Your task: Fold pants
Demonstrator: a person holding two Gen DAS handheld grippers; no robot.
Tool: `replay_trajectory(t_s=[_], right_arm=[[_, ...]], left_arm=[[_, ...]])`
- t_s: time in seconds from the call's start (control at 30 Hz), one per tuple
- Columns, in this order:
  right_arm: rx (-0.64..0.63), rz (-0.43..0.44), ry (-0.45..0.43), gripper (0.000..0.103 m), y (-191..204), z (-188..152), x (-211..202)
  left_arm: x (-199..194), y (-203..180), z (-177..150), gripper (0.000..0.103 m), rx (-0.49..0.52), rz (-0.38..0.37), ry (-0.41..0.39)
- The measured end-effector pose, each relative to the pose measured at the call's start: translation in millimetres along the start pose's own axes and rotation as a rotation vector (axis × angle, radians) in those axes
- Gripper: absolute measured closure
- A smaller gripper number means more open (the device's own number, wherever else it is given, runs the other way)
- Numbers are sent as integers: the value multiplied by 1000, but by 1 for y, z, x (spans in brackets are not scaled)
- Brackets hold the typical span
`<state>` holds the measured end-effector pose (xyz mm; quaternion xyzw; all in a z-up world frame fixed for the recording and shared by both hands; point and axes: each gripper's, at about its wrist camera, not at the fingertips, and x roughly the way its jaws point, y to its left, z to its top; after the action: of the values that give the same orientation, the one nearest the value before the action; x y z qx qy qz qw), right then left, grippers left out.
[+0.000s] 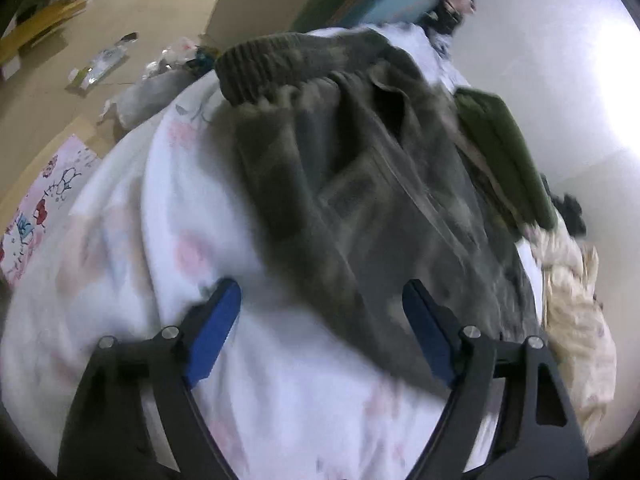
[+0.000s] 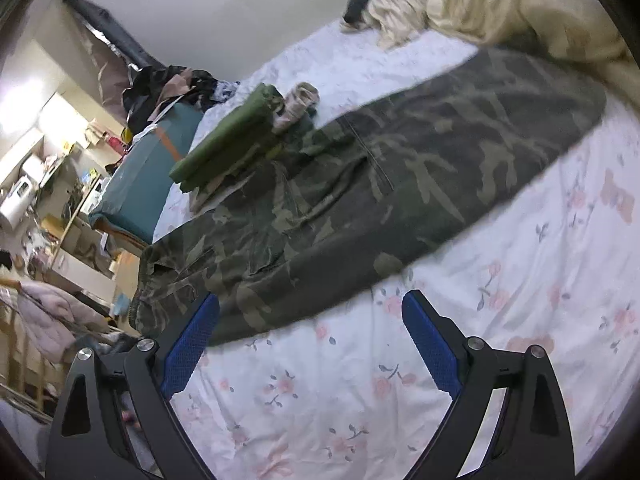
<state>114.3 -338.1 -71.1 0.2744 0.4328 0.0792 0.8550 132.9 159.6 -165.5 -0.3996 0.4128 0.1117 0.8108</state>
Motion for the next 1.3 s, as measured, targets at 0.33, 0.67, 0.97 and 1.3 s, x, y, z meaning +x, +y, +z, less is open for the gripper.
replay_trajectory(t_s=[0.33, 0.67, 0.97, 1.3], right_arm=[[96, -11, 25, 8, -23, 5, 10], [148, -43, 82, 8, -40, 2, 27], [428, 213, 347, 8, -64, -35, 106], [744, 305, -3, 15, -191, 58, 100]], left_arm=[[29, 10, 87, 25, -76, -34, -129], [2, -45, 99, 77, 168, 16, -170], [-15, -86, 100, 77, 259, 117, -175], [-2, -71, 104, 77, 207, 158, -137]])
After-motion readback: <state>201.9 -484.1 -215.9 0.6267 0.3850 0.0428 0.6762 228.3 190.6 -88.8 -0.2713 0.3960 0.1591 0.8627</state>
